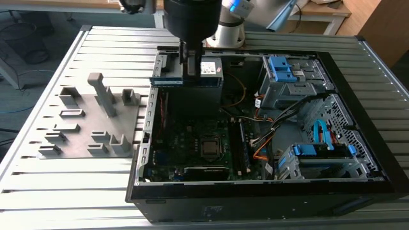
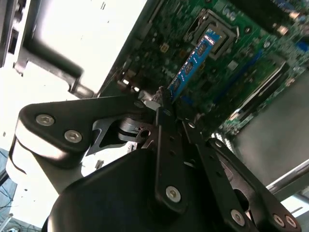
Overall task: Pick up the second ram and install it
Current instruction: 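Pick up the second ram and move it above second insertion slot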
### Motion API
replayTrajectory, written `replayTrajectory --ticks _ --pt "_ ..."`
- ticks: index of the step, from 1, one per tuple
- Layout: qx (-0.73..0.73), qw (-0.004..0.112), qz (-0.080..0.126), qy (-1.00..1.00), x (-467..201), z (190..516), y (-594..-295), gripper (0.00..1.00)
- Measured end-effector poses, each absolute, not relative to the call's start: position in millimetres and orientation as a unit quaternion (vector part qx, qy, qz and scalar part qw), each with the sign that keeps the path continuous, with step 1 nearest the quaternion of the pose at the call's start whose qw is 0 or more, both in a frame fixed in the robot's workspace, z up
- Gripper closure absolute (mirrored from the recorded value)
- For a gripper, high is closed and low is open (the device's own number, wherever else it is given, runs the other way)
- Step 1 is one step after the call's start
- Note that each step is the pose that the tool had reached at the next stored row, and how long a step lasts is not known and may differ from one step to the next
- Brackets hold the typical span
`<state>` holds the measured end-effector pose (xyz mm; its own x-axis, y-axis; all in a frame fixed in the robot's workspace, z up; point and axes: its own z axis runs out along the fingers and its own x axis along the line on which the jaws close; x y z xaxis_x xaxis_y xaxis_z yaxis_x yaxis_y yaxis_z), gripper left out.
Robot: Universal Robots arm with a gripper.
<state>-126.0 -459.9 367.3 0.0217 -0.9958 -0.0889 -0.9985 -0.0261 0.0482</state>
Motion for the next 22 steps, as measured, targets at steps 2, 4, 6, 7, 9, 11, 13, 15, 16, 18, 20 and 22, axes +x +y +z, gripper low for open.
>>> replayTrajectory --ticks 2,4,6,7,9,11,13,15,16,18,20,22 --pt "-0.715 0.014 0.049 0.698 -118.6 365.3 -459.9 0.86" --pt "-0.715 0.013 0.050 0.698 -110.9 363.0 -459.9 0.86" --pt "-0.715 0.012 0.050 0.698 -102.7 360.1 -459.9 0.86" --pt "-0.714 0.012 0.051 0.698 -98.8 358.5 -460.0 0.86" --pt "-0.714 0.011 0.051 0.698 -90.9 354.8 -460.0 0.86" --pt "-0.714 0.011 0.052 0.698 -80.4 350.0 -459.9 0.86" --pt "-0.714 0.010 0.053 0.698 -73.4 346.6 -459.9 0.86" --pt "-0.714 0.010 0.053 0.698 -66.6 342.2 -459.9 0.86" --pt "-0.714 0.010 0.053 0.698 -61.9 338.7 -459.9 0.86" --pt "-0.714 0.010 0.053 0.698 -59.0 335.1 -460.4 0.86" --pt "-0.714 0.009 0.053 0.698 -58.6 331.7 -464.0 0.86" --pt "-0.714 0.010 0.053 0.698 -58.6 327.7 -468.8 0.86"
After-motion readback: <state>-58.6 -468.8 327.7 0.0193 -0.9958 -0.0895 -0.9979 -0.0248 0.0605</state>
